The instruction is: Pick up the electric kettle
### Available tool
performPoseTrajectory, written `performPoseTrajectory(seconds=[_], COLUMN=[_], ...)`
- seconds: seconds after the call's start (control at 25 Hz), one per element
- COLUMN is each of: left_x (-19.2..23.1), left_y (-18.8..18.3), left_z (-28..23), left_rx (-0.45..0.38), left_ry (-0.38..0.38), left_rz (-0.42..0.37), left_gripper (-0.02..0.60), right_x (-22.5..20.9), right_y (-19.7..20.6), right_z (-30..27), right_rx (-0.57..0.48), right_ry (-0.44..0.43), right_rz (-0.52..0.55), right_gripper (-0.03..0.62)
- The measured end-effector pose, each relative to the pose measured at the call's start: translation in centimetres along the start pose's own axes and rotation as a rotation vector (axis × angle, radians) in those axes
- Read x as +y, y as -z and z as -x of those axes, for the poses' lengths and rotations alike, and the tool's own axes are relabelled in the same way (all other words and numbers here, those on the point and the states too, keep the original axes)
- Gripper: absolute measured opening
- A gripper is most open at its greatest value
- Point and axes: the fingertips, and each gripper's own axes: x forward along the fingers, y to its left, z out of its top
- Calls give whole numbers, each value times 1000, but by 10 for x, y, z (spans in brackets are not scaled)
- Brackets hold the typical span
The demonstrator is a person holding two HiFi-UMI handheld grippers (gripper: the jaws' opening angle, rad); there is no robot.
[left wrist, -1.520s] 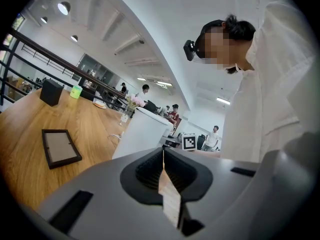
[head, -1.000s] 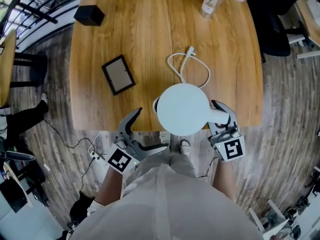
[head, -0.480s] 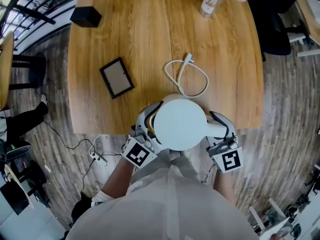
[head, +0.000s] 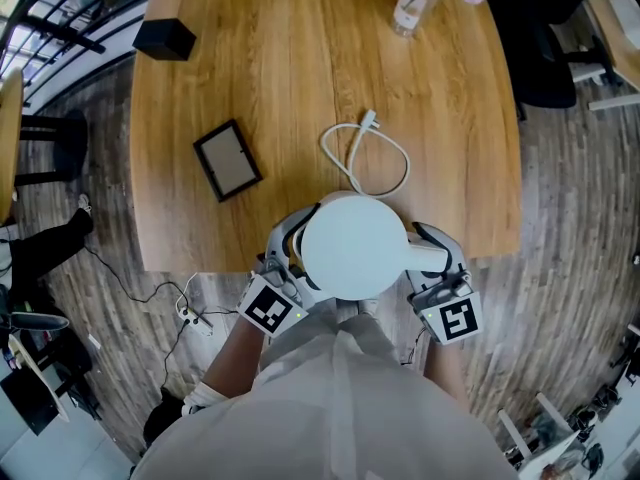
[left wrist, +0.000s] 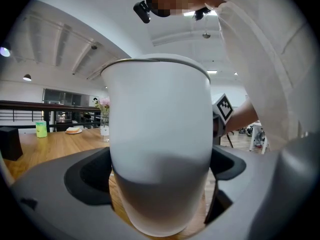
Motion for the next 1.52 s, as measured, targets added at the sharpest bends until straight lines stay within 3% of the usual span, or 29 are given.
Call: performPoseTrajectory(seconds=[0.24, 0.76, 1.12, 1.32, 1.52], left_x=[1, -21, -72, -110, -145], left_y=[-24, -131, -202, -227, -241], left_z=[5, 27, 45, 53, 59], left_rx=[-23, -95, -127, -145, -173], left_ry=[-7, -32, -47, -58, -78], left_rz=[-16, -132, -186, -219, -203], left_gripper=[583, 583, 583, 583, 583], right_x=[-1, 11, 30, 44, 57], right_y=[-20, -122, -178, -190, -193], right_z=[5, 62, 130, 169, 204], right_rx=[-39, -131, -205, -237, -256], right_ry=[-1, 13, 36, 41, 39], right_rz=[-21, 112, 135, 141, 136], right_gripper=[103, 103, 103, 103, 101])
